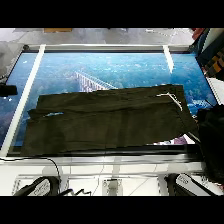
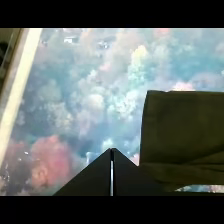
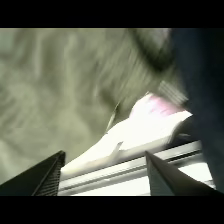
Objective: Fold the clothes and pants, and hang the long-sleeved shirts on hangers.
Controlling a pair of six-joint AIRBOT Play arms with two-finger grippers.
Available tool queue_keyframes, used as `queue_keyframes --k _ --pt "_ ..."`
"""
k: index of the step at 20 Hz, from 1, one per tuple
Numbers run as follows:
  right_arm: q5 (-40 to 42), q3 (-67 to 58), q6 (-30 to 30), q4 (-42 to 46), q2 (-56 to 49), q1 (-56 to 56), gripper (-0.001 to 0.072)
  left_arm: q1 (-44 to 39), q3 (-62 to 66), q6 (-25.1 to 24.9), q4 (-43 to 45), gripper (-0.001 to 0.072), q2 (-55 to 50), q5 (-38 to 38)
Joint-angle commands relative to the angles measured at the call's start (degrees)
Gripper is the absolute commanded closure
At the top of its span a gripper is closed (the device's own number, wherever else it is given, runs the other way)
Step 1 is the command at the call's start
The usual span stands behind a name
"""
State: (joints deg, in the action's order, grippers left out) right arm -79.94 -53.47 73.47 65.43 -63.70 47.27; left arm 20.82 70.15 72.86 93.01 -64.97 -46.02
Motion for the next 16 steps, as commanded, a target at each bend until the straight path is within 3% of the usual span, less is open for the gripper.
queue_keyframes --k 1,2,3,8,10,11,13,14,15,16 --pt "8.28 14.10 1.42 -9.22 6.58 3.08 0.0122 -0.04 -0.02 -0.02 -0.72 0.0526 -2.16 -0.85" --pt "10.40 15.89 3.02 -9.29 6.45 2.99 0.0109 -0.04 -0.02 0.00 -0.72 0.0249 -2.95 -1.05" --pt "13.20 17.35 4.24 -8.81 6.38 2.99 0.0109 -0.04 -0.02 0.00 -0.72 0.0095 -3.69 -1.57" --pt "31.06 20.65 6.88 -8.00 6.23 2.97 0.0117 0.00 0.00 1.75 -1.07 0.0095 -7.19 -6.29" --pt "34.42 20.68 8.37 -9.09 4.50 2.69 0.0119 0.00 -0.02 1.73 -2.03 0.0109 -8.35 -8.96" --pt "34.97 20.68 7.58 -10.67 3.19 1.86 0.0159 0.02 0.00 1.73 -2.25 0.0109 -8.92 -10.25" --pt "35.19 20.68 3.06 -12.81 1.11 -0.74 0.0158 0.02 -0.02 1.75 -2.47 0.0110 -9.84 -12.46" --pt "36.74 20.65 2.91 -12.87 0.39 -2.40 0.0164 0.15 0.00 1.73 -2.75 0.0146 -10.16 -13.70" --pt "38.77 20.65 2.91 -13.16 0.24 -3.61 0.0256 0.50 0.00 1.70 -3.65 0.0227 -10.34 -14.80" --pt "40.24 20.57 2.89 -13.57 0.33 -4.61 0.0323 1.20 0.00 1.70 -4.63 0.0231 -10.43 -15.80"
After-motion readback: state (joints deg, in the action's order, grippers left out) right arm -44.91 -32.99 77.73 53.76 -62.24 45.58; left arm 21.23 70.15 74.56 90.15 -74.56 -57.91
